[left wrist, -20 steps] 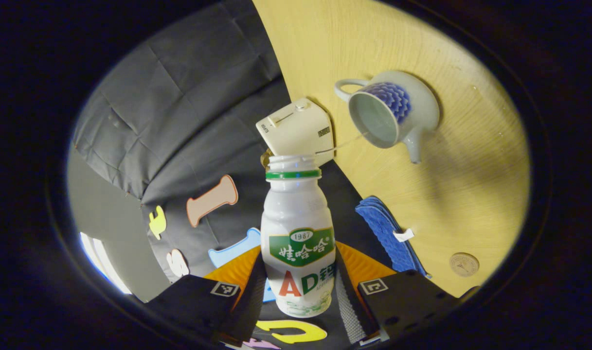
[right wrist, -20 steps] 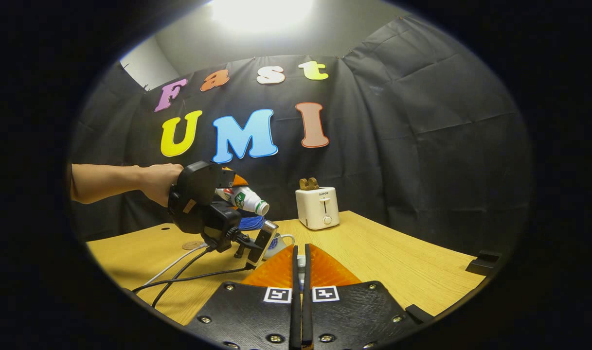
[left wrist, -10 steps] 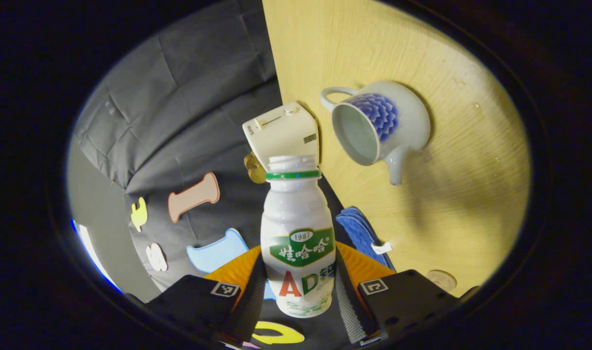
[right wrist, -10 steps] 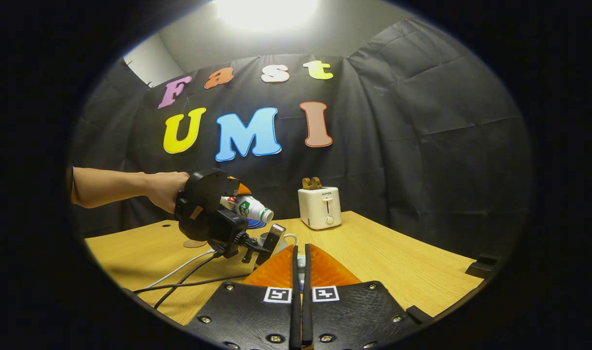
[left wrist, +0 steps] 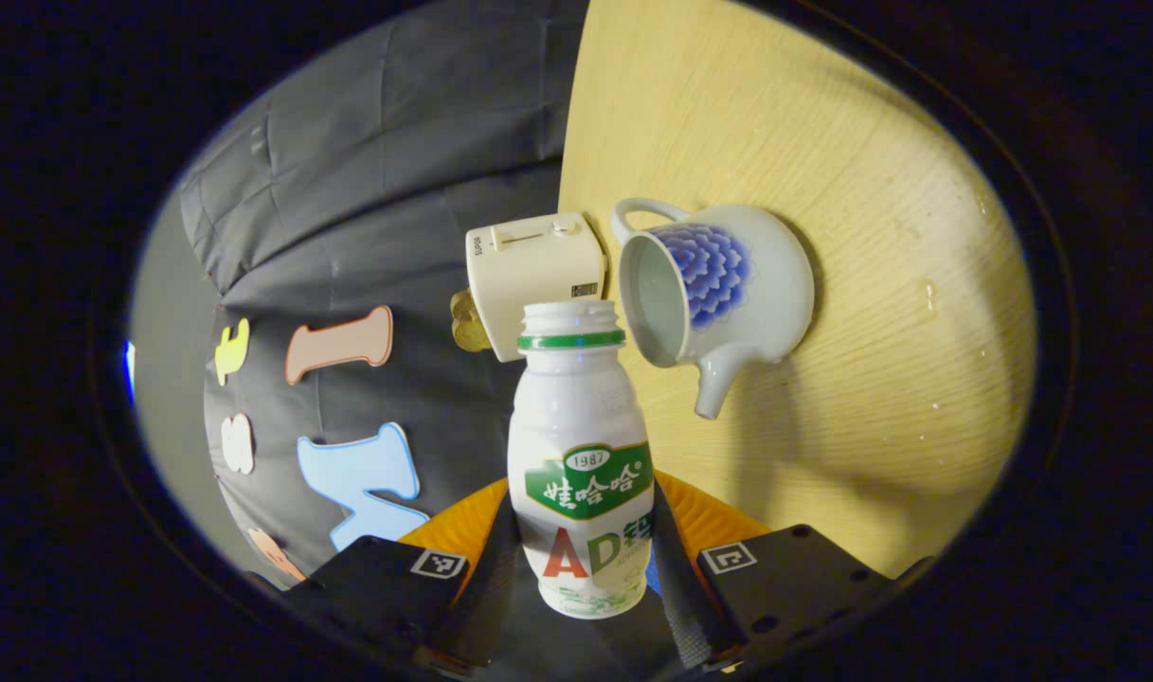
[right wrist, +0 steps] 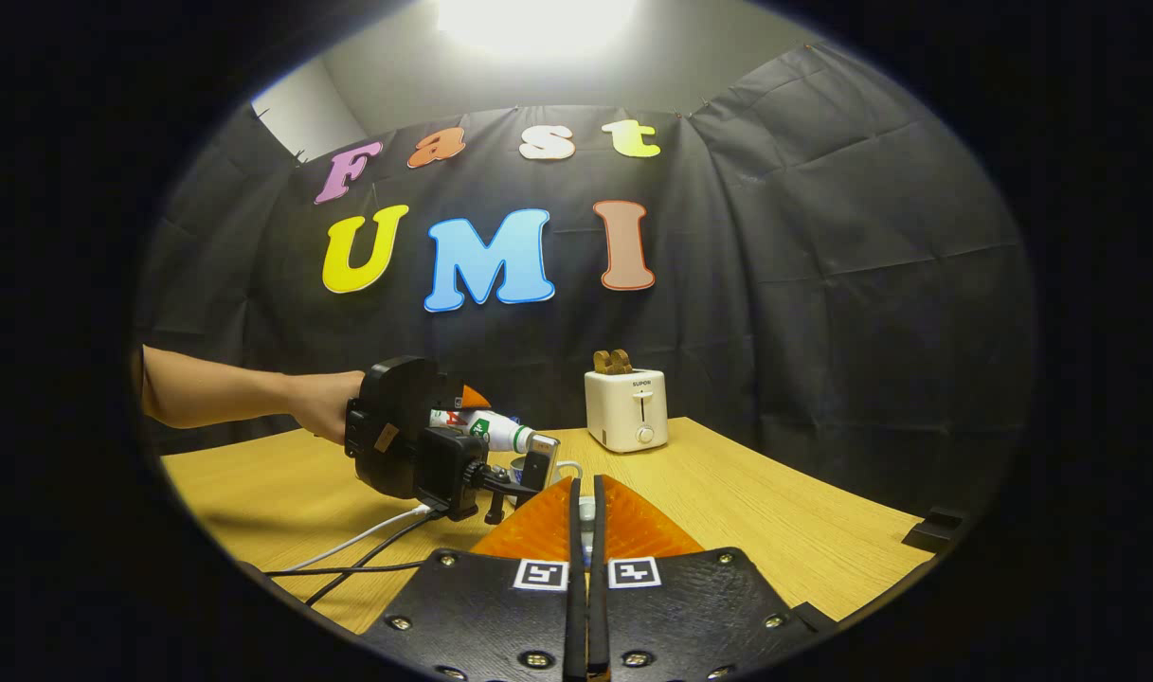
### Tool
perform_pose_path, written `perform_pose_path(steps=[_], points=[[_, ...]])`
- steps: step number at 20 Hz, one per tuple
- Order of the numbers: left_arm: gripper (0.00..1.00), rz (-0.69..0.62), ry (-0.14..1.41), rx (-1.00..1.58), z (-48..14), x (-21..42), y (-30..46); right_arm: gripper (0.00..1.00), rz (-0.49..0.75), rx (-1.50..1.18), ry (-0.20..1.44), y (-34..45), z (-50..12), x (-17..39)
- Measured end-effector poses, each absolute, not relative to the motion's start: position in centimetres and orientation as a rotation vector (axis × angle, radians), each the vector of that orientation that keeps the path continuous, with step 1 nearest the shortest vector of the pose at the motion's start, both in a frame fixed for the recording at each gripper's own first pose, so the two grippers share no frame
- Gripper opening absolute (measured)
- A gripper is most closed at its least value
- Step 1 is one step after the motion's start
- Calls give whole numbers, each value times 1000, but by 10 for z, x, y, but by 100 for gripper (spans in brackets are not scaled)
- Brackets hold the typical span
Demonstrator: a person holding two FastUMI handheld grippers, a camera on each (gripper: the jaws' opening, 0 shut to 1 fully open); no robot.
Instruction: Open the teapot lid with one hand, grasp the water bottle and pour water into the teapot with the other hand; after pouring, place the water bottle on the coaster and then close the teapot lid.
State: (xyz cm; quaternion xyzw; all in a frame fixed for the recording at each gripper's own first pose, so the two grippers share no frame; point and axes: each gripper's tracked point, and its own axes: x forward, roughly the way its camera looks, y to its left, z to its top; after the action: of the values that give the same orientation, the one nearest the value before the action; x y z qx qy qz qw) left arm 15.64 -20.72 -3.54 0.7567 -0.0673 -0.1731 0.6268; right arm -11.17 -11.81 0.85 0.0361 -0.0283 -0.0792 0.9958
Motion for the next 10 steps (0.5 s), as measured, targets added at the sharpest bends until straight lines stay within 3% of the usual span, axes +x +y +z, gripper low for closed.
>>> perform_pose_path(steps=[7,9,10], points=[[75,-434,-91,1482,-52,160,-185,1,-142,50,-45,-107,11,-104],[81,-425,-106,1387,-50,163,-184,1,-141,45,-45,-106,14,-100],[75,-421,-113,1334,-49,163,-182,1,-142,39,-43,-107,14,-98]])
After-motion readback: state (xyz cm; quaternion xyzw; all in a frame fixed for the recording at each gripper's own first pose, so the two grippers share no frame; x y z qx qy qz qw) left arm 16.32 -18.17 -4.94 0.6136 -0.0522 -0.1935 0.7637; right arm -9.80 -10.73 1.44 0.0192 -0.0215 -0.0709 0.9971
